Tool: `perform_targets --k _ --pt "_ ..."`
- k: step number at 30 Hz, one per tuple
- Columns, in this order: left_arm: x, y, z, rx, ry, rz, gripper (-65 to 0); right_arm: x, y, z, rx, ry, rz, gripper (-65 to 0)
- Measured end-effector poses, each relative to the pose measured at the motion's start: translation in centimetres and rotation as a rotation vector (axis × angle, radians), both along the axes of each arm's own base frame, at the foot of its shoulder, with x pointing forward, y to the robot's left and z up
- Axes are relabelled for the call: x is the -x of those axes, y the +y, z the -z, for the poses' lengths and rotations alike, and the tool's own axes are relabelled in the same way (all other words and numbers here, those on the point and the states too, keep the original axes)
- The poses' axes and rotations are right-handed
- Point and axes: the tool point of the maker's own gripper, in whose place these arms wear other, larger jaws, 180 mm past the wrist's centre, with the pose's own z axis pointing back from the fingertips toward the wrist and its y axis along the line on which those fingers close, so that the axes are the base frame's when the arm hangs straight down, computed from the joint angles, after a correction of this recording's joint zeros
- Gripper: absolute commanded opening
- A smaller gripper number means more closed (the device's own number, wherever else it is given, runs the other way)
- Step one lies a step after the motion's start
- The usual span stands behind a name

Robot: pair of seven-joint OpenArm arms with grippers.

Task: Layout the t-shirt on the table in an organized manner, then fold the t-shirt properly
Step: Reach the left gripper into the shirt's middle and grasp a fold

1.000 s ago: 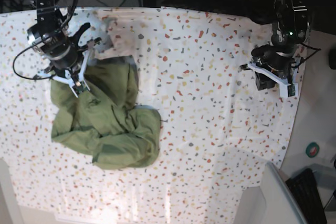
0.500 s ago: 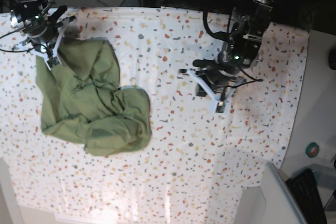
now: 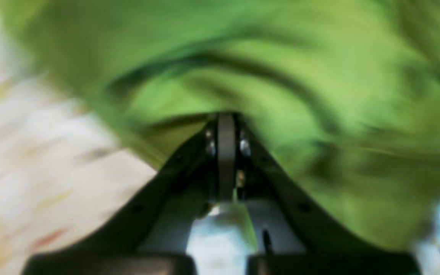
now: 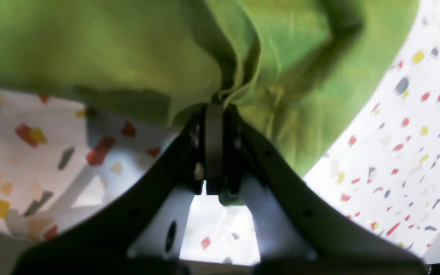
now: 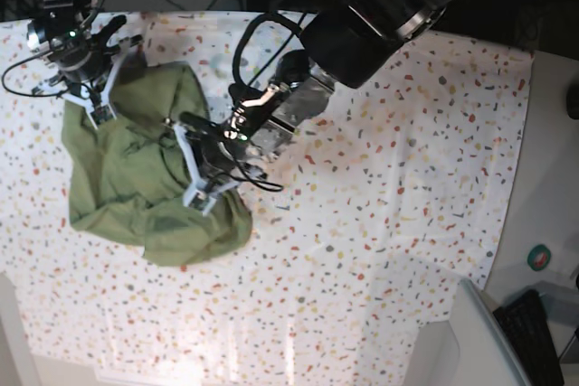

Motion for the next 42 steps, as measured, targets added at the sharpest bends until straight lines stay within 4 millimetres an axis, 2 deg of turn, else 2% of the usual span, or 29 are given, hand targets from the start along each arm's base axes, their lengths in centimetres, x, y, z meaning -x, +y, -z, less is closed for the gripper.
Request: perform_targets --k 2,4,7,9,12,15,17,19,21,24,26,28,29,31,33,34,35,36,37,41,42 --pt "0.8 -1.3 -0.3 0.003 -0.022 0.057 -65.0 0.0 0.1 0.0 -0.001 0.001 0.001 -65.0" --pt "0.8 -1.6 -0.4 0.028 -0.023 0.052 -65.0 0.1 0.1 0.1 -0.001 0.003 0.001 -65.0" --pt "-1.4 -0.3 -0.4 0.031 -0.073 0.006 -65.0 0.1 0.1 0.0 -0.001 0.003 0.001 -65.0" --pt "-3.5 2.0 0.5 -0.020 -0.075 -0.076 -65.0 0.4 0.0 0.1 0.001 0.008 -0.001 -65.0" --pt "-6.3 6.8 1.0 -0.074 -0.091 -0.224 -65.0 1.5 -1.2 0.3 0.028 0.032 -0.012 -65.0" --pt "-8.3 12.5 0.1 -0.083 -0.125 -0.333 -65.0 1.6 -2.8 0.4 0.065 0.044 -0.016 -65.0" --pt "-9.1 15.4 -1.0 -0.073 -0.164 -0.396 -65.0 1.5 -3.2 0.6 0.067 0.051 -0.018 -65.0" --pt "-9.6 17.2 -2.0 -0.060 -0.188 -0.432 -65.0 1.1 -3.3 0.9 0.067 0.058 -0.015 -65.0" --pt "-9.7 18.1 -2.6 -0.061 -0.179 -0.442 -65.0 0.6 -3.4 0.8 0.069 0.049 -0.016 -65.0" --pt "-8.7 18.9 -3.3 -0.055 -0.142 -0.442 -65.0 0.5 -3.2 0.9 0.068 0.049 -0.016 -65.0" --pt "-7.1 18.4 -4.2 -0.035 -0.144 -0.435 -65.0 0.3 -2.3 1.1 0.047 0.049 -0.006 -65.0" --pt "-4.5 15.5 -4.8 0.012 -0.126 -0.376 -65.0 -0.3 -1.3 1.1 0.016 0.030 -0.004 -65.0" --pt "-3.1 12.7 -5.0 0.041 -0.112 -0.309 -65.0 -0.5 -0.9 1.1 0.009 0.022 -0.003 -65.0" --pt "-0.9 5.6 -6.3 0.130 -0.100 -0.141 -65.0 -0.6 -0.6 1.1 0.000 0.023 0.000 -65.0" --pt "0.2 -0.9 -8.2 0.221 -0.095 -0.037 -65.0 -0.3 -0.6 1.2 0.005 0.034 0.002 -65.0" --pt "0.2 -3.6 -8.9 0.248 -0.102 -0.008 -65.0 -0.2 -0.8 1.3 0.009 0.037 0.002 -65.0" --pt "0.4 -5.2 -8.9 0.258 -0.103 0.015 -65.0 -0.2 -0.9 1.3 0.012 0.039 0.004 -65.0" --pt "0.2 -6.1 -8.4 0.249 -0.113 0.029 -65.0 -0.1 -1.0 1.4 0.014 0.044 0.004 -65.0" --pt "-0.1 -5.7 -7.2 0.221 -0.117 0.030 -65.0 0.0 -1.0 1.5 0.013 0.045 0.004 -65.0" --pt "-0.7 -1.1 -1.2 0.057 -0.190 0.038 -65.0 1.7 -0.7 1.9 0.001 0.050 0.002 -65.0" --pt "-0.6 -0.5 -0.3 0.036 -0.192 0.043 -65.0 2.0 -0.6 2.0 -0.001 0.054 0.001 -65.0"
